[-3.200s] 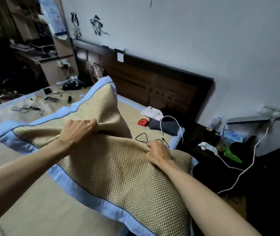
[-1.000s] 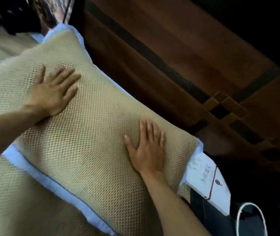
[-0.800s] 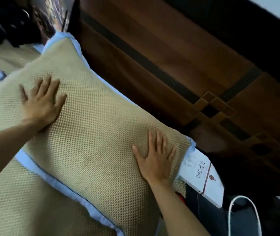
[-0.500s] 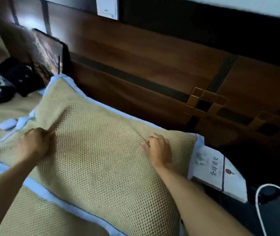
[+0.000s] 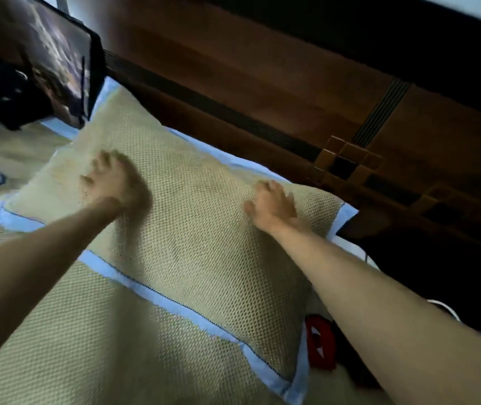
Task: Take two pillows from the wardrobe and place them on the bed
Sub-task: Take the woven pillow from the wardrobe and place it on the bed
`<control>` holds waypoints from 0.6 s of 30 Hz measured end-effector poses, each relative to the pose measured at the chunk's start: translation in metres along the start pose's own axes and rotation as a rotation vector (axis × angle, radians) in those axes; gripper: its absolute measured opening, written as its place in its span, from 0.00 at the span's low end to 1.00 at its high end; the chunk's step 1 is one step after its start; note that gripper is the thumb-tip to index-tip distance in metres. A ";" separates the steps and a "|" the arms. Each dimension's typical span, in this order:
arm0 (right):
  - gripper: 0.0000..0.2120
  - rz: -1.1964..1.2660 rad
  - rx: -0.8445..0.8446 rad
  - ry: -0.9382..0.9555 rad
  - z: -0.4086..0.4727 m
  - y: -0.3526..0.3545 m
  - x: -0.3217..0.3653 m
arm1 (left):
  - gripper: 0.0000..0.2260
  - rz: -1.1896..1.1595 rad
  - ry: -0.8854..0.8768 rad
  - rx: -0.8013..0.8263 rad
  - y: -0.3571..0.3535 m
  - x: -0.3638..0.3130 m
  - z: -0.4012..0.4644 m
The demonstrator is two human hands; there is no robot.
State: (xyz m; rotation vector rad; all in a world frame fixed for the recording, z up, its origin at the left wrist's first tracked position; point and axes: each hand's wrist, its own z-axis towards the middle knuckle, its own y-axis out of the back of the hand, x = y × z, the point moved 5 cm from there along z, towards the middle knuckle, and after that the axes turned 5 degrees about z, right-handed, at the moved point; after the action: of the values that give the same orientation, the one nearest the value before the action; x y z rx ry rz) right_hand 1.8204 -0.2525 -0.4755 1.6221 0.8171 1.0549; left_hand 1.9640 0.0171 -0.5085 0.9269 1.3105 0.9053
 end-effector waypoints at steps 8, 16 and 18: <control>0.37 -0.136 -0.222 0.143 -0.005 -0.073 0.002 | 0.24 0.332 -0.526 0.072 -0.077 -0.063 0.028; 0.45 -0.022 -0.258 -0.222 -0.032 -0.081 -0.090 | 0.27 0.131 -0.037 0.095 -0.064 0.081 0.087; 0.46 0.002 -0.053 -0.241 -0.043 -0.071 -0.084 | 0.29 0.134 0.031 0.175 -0.040 0.075 0.033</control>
State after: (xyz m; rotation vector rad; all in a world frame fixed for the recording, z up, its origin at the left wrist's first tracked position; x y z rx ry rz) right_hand 1.7469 -0.2909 -0.5595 1.6665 0.6227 0.8546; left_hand 2.0021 0.0708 -0.5723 1.1519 1.3833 0.9212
